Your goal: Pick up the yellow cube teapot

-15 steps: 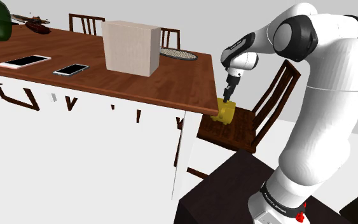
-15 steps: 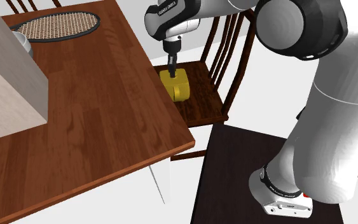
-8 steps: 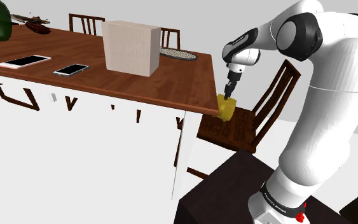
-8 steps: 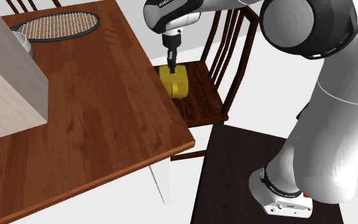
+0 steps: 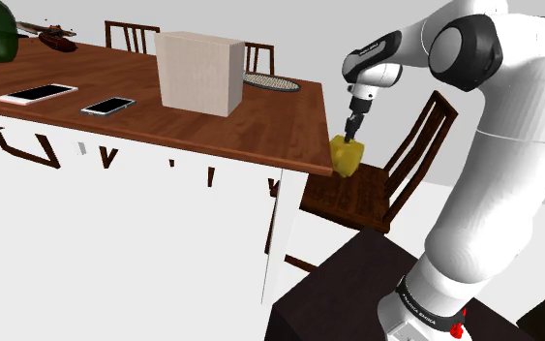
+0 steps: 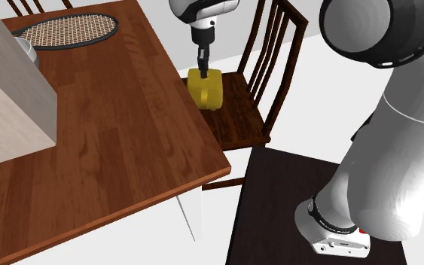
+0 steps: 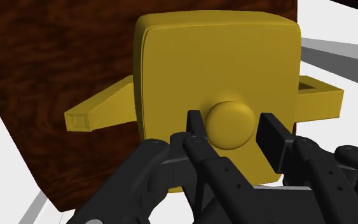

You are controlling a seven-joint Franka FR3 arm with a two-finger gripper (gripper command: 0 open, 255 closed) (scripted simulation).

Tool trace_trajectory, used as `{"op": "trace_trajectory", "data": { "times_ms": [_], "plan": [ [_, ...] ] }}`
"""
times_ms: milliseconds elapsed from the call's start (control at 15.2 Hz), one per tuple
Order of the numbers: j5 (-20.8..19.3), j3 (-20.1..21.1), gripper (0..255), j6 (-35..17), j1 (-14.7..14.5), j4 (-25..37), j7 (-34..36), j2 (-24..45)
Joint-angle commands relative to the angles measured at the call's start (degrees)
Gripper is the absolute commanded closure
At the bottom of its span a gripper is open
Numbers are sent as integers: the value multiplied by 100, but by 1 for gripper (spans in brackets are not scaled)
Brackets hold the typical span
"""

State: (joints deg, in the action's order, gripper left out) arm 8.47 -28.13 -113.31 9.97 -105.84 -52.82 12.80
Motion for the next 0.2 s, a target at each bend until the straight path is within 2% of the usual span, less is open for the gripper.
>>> {"op": "trace_trajectory", "data": {
  "times_ms": [0, 132],
  "plan": [
    [-44, -13, 255, 145, -7, 93, 28, -78],
    [-46, -14, 255, 156, -8, 100, 30, -82]
  ]
}}
